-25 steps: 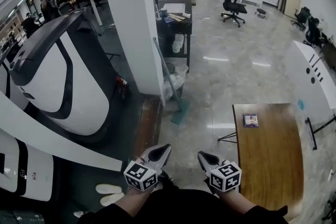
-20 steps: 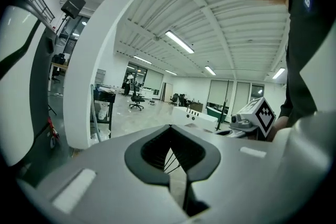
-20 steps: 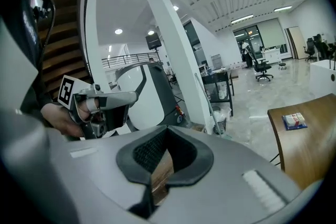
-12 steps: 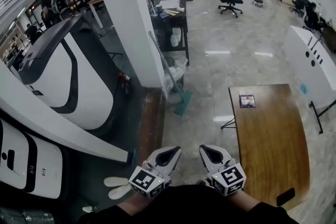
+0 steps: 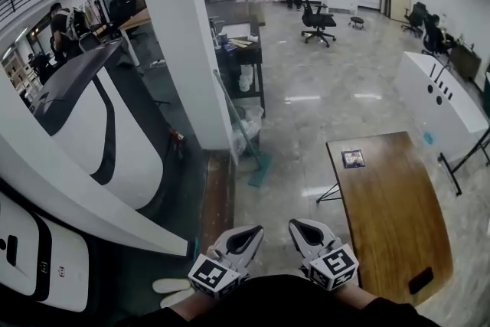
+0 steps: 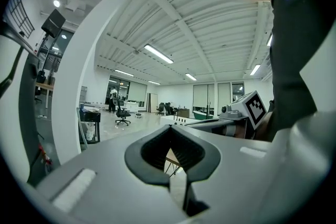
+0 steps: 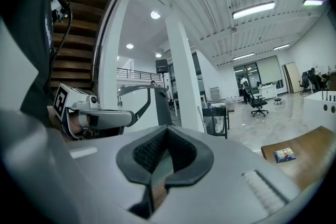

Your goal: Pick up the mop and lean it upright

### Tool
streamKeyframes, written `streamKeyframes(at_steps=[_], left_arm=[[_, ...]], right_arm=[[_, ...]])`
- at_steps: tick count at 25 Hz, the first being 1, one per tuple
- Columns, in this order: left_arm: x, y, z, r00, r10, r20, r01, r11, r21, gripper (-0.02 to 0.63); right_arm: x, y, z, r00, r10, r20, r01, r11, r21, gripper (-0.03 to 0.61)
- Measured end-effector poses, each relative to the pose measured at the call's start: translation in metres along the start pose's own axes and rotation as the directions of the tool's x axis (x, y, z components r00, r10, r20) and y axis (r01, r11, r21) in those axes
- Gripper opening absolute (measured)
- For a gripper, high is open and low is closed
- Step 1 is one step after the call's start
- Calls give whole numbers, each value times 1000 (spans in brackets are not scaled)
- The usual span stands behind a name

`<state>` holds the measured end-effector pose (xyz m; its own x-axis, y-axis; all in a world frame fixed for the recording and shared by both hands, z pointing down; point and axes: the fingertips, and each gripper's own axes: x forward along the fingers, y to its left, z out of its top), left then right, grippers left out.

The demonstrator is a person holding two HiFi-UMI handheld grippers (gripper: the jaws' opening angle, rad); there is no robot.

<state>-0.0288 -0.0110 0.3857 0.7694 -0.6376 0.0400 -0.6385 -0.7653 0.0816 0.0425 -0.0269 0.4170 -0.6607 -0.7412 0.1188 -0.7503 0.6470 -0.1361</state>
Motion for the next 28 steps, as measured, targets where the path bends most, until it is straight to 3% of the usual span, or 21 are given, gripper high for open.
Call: streamKeyframes(at_steps=[14, 28], left_arm=[[-24, 13, -6, 1000, -4, 5, 4, 1000, -10, 20], [-25, 13, -8, 1000, 3, 4, -3, 1000, -16, 20]], right_arm=[[14, 28, -14, 999, 12, -43, -12, 1000, -11, 2], [15, 28, -18, 998, 13, -62, -14, 1000, -12, 3]])
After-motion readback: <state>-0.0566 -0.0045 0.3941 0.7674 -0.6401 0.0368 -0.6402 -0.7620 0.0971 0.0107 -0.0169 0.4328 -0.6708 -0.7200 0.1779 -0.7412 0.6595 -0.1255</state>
